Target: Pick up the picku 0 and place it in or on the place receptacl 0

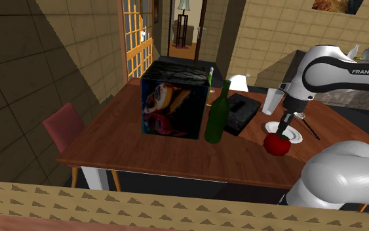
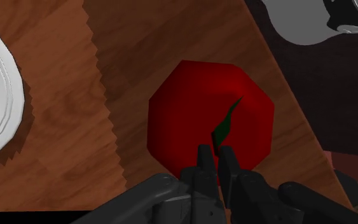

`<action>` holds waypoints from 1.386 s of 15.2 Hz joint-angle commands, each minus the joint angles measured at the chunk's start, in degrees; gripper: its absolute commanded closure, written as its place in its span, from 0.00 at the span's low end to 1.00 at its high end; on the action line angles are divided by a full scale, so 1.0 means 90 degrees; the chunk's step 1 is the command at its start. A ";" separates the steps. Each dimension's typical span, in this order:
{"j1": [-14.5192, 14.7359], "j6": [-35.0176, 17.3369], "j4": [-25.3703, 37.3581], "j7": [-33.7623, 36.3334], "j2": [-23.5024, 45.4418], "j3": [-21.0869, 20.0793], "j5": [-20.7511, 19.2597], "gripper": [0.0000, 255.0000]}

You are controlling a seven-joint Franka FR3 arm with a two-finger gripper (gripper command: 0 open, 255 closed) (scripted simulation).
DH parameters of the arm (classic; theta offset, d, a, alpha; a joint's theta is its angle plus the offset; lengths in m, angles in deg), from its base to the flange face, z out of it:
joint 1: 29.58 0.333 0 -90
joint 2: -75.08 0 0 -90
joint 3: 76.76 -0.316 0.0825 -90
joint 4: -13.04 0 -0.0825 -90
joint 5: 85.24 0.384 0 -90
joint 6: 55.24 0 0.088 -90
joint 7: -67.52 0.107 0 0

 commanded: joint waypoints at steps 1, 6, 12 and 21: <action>0.0048 0.0189 0.0183 0.0004 -0.0013 -0.0077 0.0085 1.00; 0.0123 0.0628 0.0565 0.0015 -0.0078 -0.0258 0.0261 1.00; 0.0210 0.1116 0.1056 0.0025 -0.0082 -0.0451 0.0450 1.00; 0.0657 0.0942 0.2156 -0.0068 0.1122 -0.0246 0.0610 1.00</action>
